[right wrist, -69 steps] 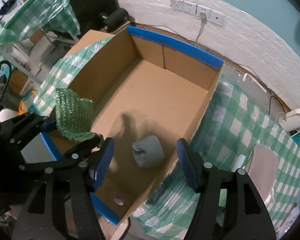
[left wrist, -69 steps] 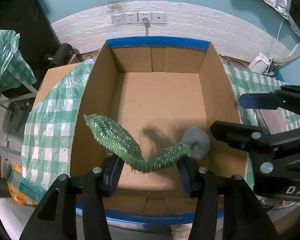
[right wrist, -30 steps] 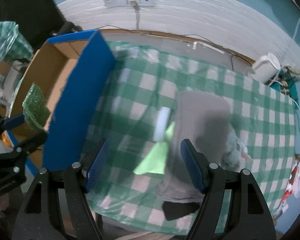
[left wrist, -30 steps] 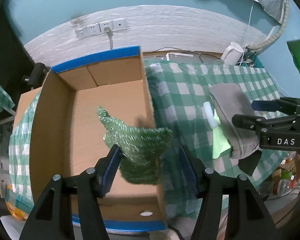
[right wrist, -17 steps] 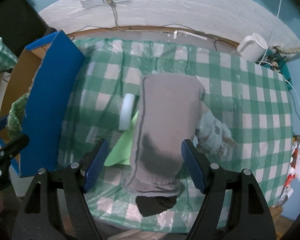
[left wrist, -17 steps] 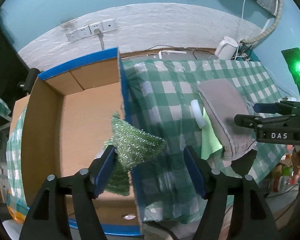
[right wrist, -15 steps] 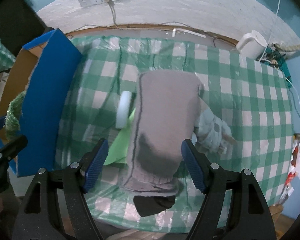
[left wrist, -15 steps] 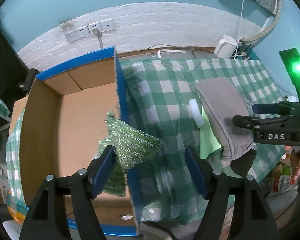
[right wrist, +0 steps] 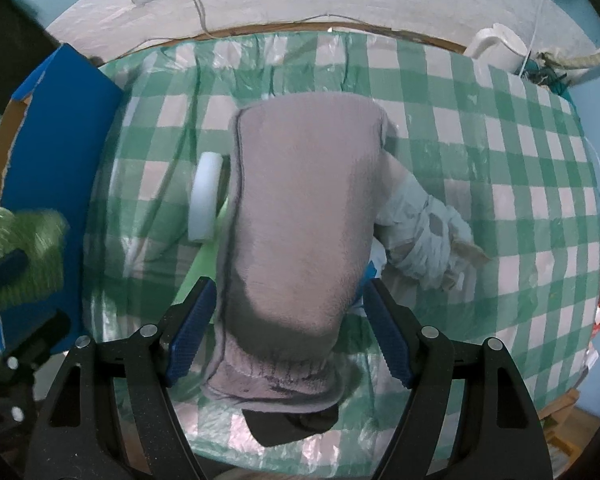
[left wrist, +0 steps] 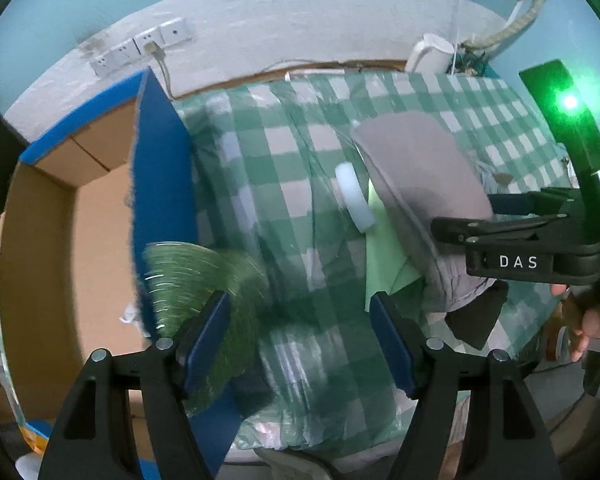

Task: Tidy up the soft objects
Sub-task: 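Return both tools to the table and grasp the grey towel with the right gripper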

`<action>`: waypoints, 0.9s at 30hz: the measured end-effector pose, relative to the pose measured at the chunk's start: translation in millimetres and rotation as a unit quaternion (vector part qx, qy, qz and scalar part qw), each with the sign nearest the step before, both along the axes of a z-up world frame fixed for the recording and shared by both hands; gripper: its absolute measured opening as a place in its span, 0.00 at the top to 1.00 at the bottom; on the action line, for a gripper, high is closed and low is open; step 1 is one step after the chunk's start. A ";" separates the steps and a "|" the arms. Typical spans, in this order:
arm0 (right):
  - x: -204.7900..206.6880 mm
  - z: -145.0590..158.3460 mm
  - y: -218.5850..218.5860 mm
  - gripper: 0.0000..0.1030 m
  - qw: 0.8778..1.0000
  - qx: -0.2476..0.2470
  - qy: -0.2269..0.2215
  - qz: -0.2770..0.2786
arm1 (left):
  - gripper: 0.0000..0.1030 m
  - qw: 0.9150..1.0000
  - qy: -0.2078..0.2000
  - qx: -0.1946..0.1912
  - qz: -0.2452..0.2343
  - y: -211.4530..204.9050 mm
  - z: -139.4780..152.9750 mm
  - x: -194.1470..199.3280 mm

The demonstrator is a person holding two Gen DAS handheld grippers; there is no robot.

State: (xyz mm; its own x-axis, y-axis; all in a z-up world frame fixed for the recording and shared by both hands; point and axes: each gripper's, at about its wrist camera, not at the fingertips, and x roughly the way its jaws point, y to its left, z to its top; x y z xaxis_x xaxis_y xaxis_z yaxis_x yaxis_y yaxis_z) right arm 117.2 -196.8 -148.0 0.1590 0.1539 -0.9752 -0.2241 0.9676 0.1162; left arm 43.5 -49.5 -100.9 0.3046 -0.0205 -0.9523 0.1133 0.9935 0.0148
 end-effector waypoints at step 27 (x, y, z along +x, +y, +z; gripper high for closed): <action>-14.8 28.8 -1.3 0.82 0.997 0.026 -0.048 0.050 | 0.29 0.999 0.035 -0.004 -0.007 -25.8 -26.3 14.6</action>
